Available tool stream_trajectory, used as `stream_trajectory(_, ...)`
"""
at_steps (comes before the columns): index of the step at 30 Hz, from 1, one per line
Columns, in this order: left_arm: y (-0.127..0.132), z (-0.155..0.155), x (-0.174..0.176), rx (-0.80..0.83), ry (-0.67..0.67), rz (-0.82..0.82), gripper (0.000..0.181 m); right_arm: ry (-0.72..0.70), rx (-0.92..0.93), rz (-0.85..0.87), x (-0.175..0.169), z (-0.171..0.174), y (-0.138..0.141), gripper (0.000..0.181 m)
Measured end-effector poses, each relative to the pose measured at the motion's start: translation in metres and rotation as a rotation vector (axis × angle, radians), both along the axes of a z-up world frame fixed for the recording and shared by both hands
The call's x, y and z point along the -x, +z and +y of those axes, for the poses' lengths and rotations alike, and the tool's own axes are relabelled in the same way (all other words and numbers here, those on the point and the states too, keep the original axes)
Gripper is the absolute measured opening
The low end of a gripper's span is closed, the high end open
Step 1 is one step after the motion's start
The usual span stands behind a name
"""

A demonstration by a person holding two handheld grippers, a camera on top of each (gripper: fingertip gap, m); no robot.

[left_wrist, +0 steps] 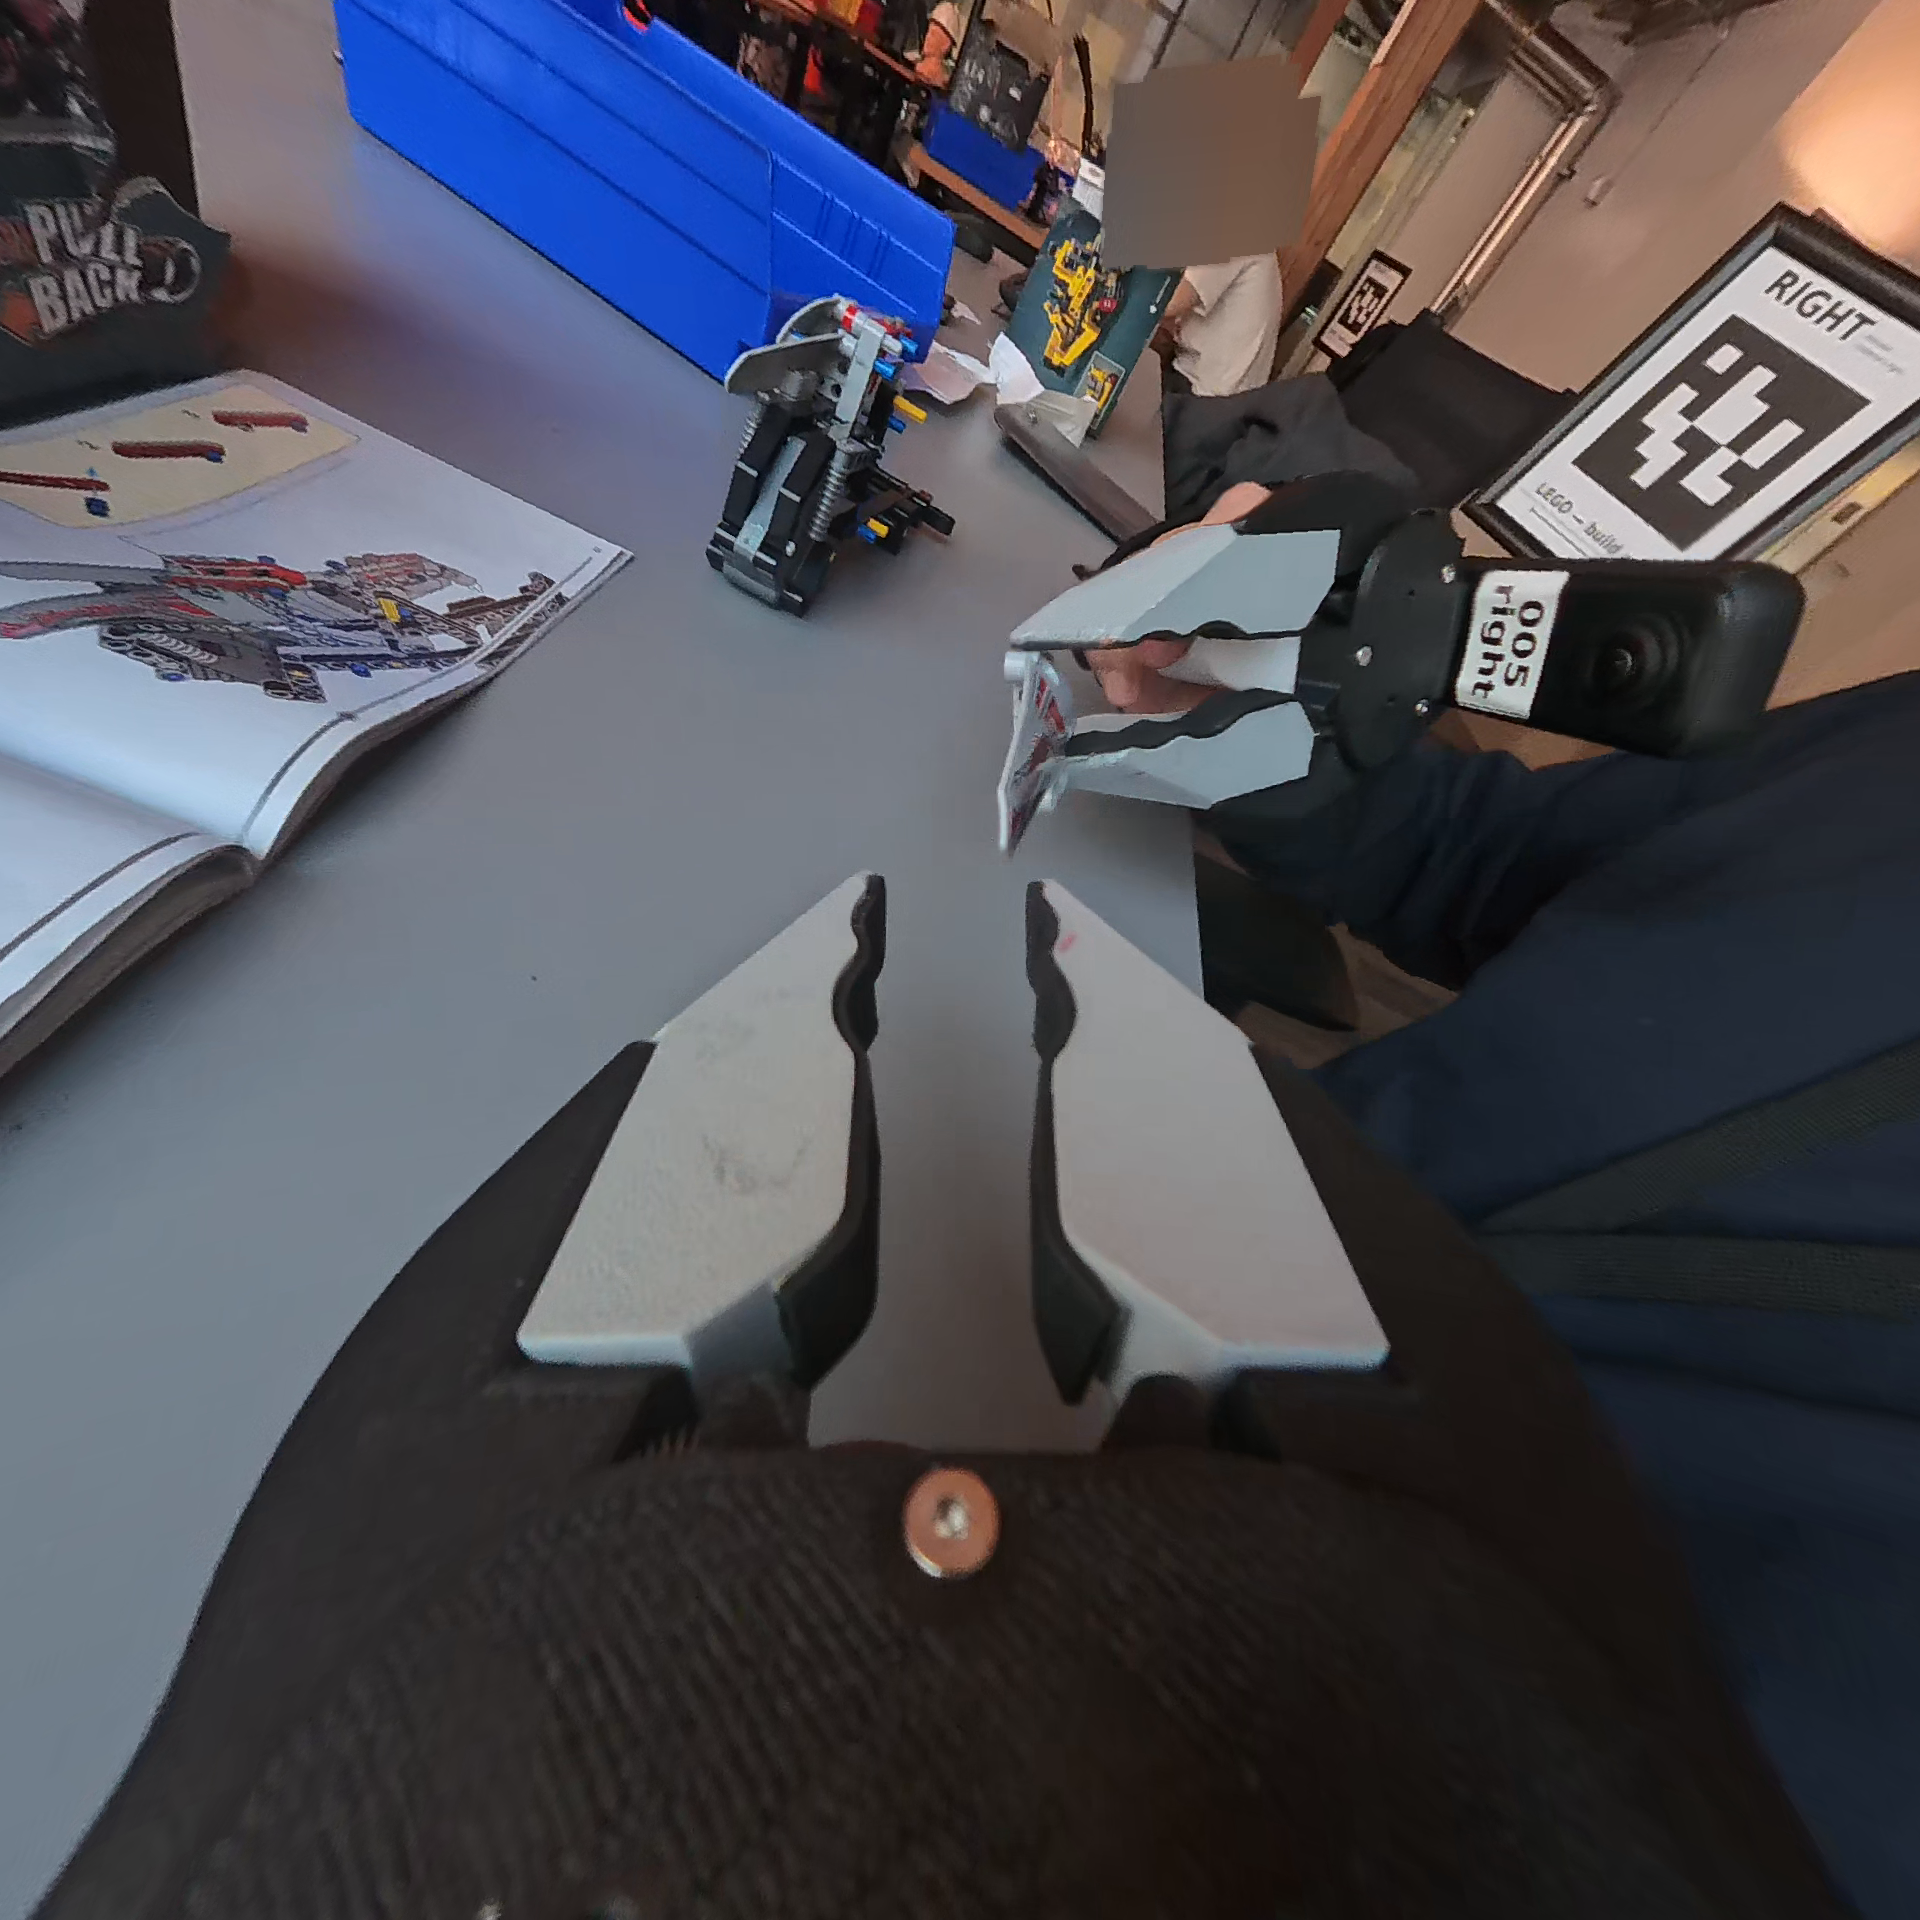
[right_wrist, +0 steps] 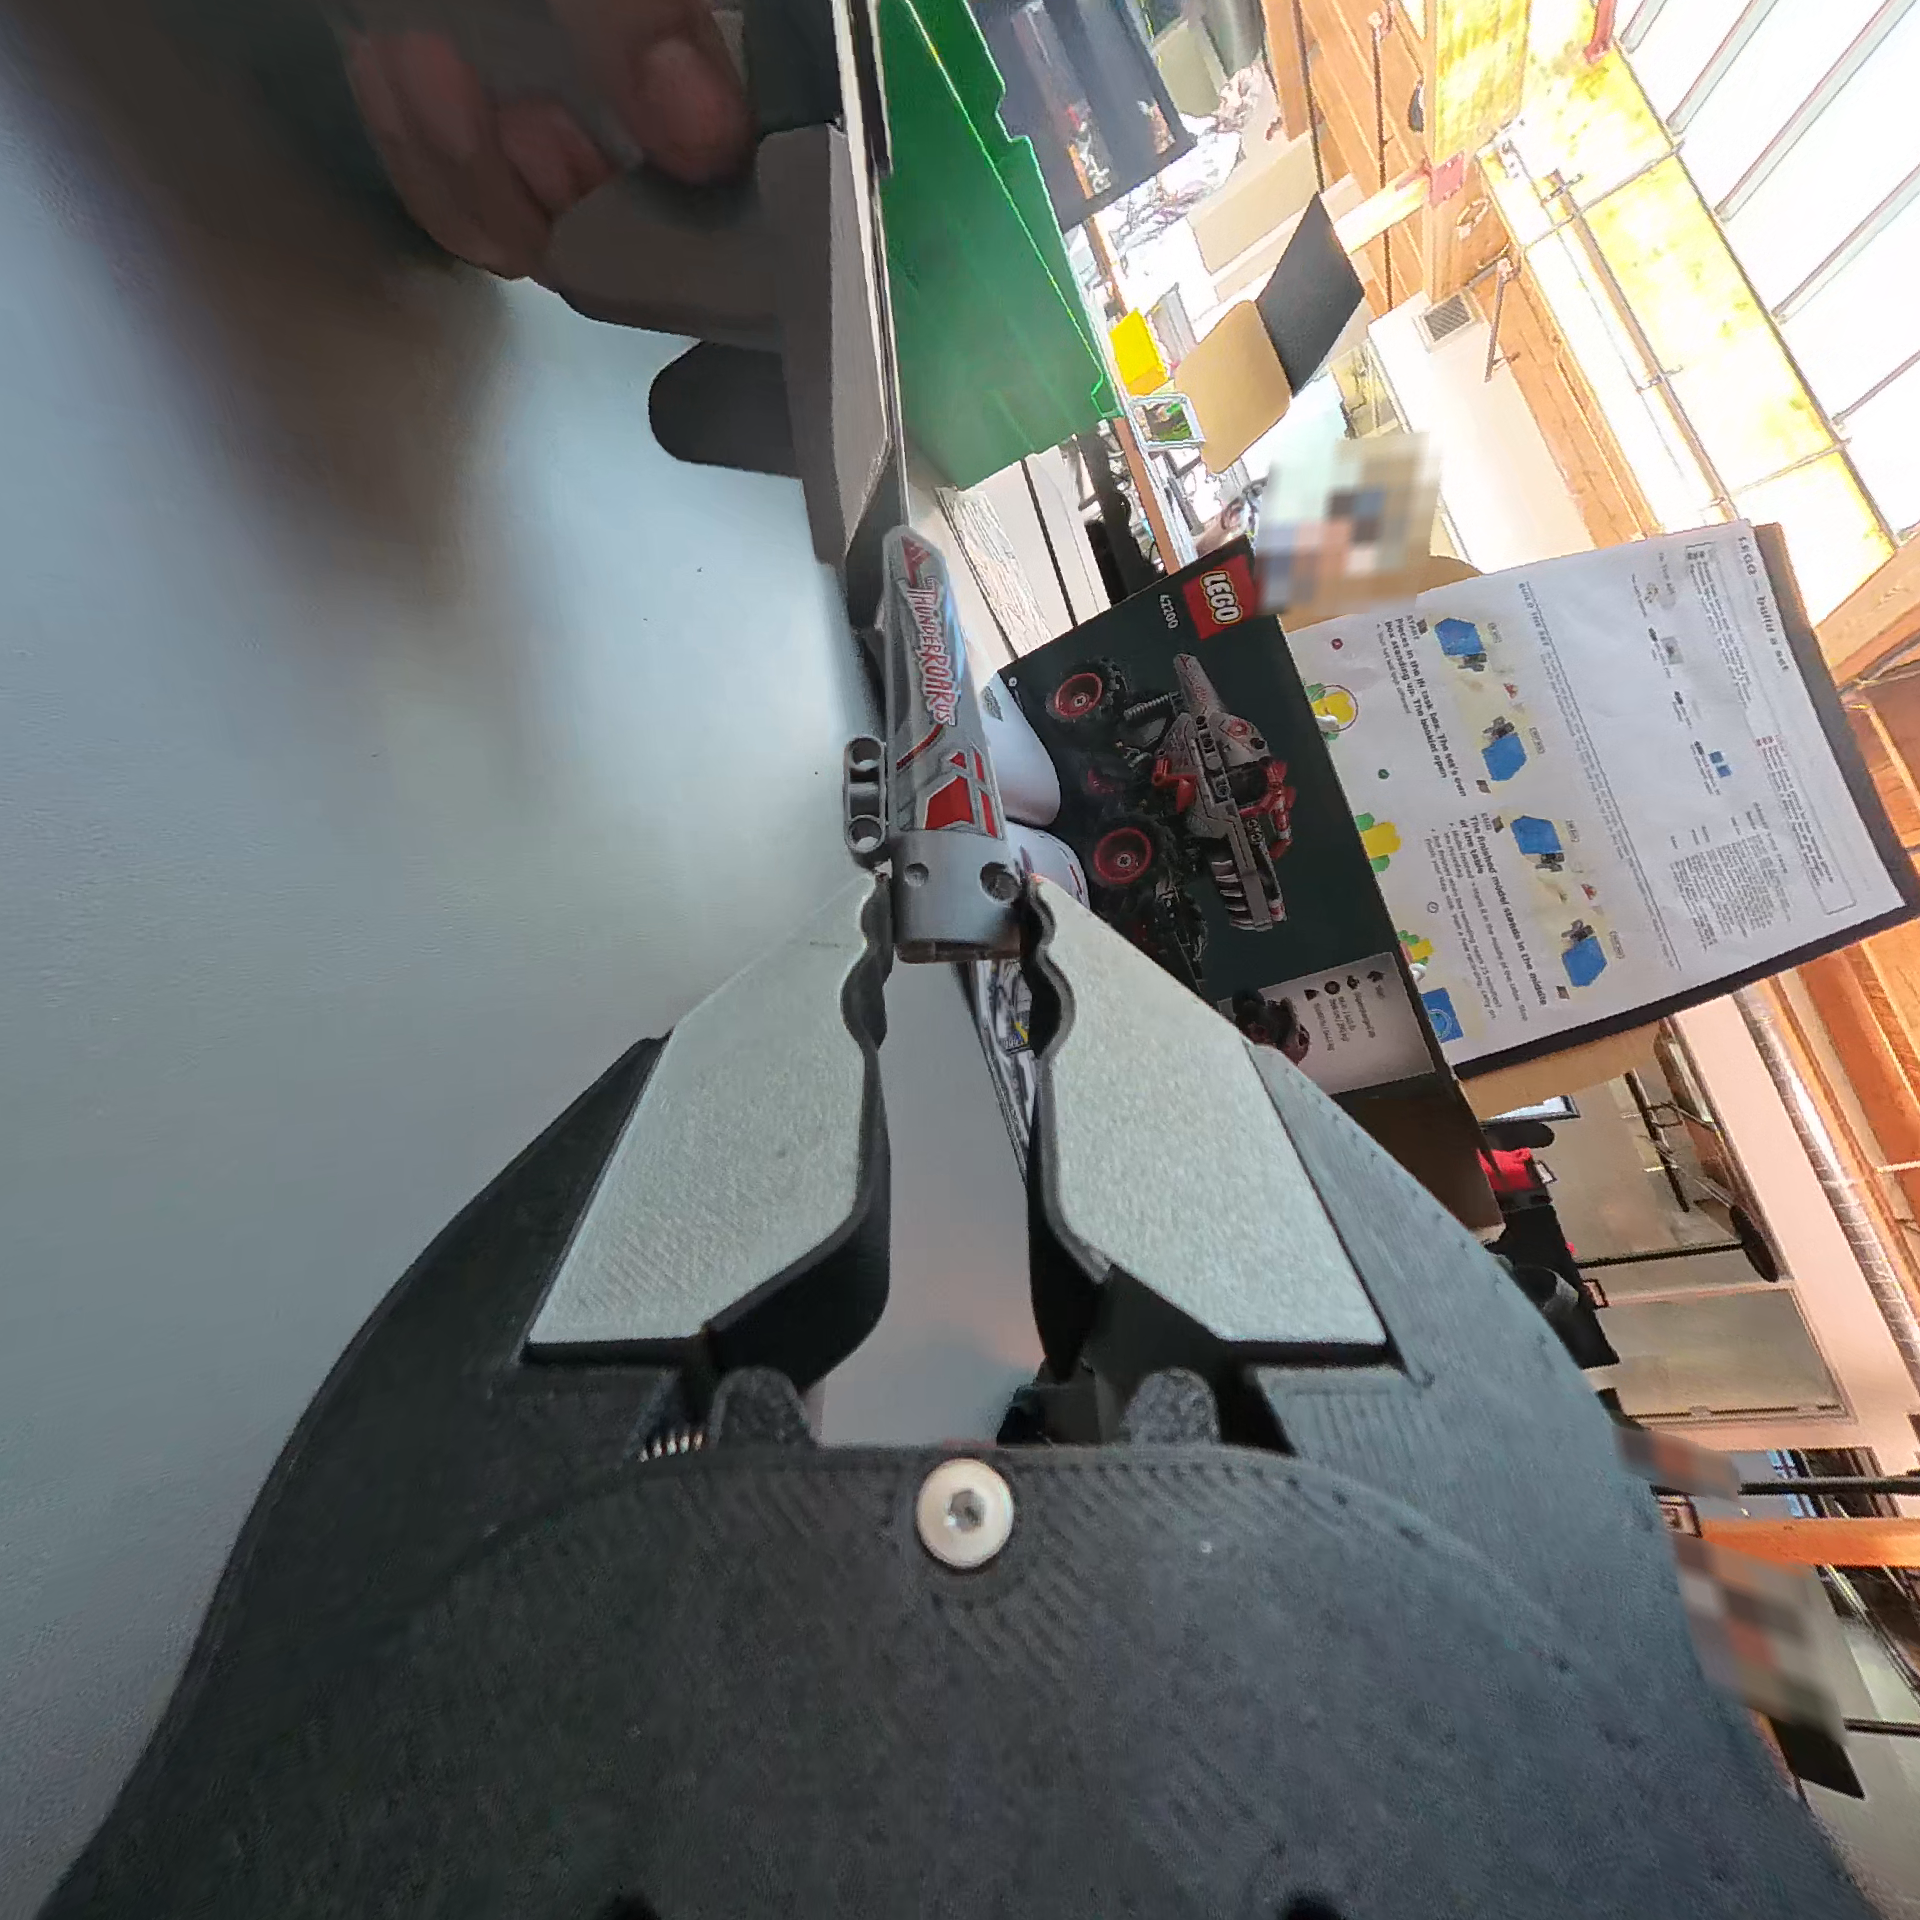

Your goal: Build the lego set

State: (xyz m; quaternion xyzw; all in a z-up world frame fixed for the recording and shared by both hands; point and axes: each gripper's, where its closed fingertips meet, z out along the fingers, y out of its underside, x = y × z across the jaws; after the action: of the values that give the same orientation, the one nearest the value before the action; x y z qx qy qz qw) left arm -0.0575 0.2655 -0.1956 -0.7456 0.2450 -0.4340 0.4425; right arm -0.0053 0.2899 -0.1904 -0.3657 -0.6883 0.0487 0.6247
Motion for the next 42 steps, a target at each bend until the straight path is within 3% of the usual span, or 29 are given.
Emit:
stream_trajectory(9, -0.003, 0.000, -0.002, -0.064, 0.042, 0.089, 0.027, -0.016, 0.019, 0.018, 0.000, 0.003, 0.002, 0.021)
stream_trajectory(26, 0.003, -0.008, -0.014, -0.007, -0.074, -0.018, 0.029, 0.015, -0.053, -0.020, 0.005, -0.005, -0.005, 0.021)
stream_trajectory(32, 0.006, -0.009, -0.022, 0.025, -0.095, -0.069, 0.000, 0.018, -0.098, -0.046, 0.008, -0.009, -0.010, 0.021)
stream_trajectory(38, 0.003, -0.010, -0.020, -0.012, -0.068, -0.013, 0.000, 0.087, 0.071, -0.045, 0.009, -0.014, -0.014, 0.023)
stream_trajectory(42, 0.004, -0.017, -0.019, -0.085, -0.070, 0.045, 0.000, 0.204, 0.370, -0.048, 0.009, -0.020, -0.013, 0.023)
